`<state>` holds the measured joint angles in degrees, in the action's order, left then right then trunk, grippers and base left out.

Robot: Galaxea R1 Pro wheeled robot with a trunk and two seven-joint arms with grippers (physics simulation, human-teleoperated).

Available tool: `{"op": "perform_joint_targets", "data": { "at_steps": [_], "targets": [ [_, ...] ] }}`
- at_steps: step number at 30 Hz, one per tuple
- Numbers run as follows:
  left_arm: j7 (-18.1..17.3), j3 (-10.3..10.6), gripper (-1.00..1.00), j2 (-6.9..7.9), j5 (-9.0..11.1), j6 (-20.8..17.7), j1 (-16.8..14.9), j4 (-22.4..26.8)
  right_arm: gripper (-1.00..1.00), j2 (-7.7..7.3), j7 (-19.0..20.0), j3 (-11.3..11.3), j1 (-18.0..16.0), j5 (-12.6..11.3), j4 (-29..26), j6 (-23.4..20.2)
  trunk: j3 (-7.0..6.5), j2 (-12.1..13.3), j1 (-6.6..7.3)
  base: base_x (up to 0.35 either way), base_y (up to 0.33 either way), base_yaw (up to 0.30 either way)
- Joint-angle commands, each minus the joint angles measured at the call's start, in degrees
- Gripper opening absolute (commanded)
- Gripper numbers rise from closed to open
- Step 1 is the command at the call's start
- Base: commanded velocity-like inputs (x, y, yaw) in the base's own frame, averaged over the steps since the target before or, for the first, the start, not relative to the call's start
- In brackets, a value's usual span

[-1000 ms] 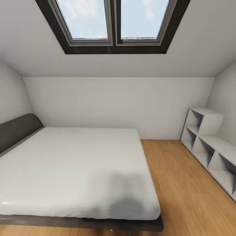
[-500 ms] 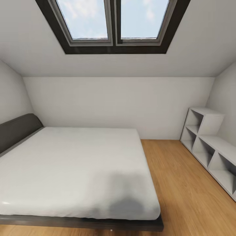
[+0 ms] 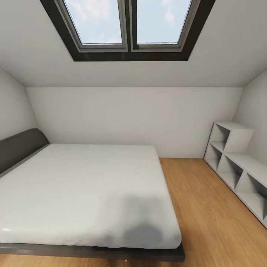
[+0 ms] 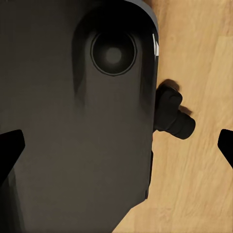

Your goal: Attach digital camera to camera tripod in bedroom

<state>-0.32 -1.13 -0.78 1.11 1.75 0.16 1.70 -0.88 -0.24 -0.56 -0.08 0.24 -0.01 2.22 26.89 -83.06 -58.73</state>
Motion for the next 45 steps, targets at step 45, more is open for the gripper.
{"op": "perform_joint_targets", "data": {
  "at_steps": [45],
  "targets": [
    [0.05, -0.10, 1.00, -0.01, 0.16, 0.09, 0.02, 0.06, 1.00, -0.09, -0.02, -0.05, -0.01, 0.02, 0.01, 0.16, 0.04, -0.02, 0.00, -0.087, 0.060, 0.000]
  ]
}}
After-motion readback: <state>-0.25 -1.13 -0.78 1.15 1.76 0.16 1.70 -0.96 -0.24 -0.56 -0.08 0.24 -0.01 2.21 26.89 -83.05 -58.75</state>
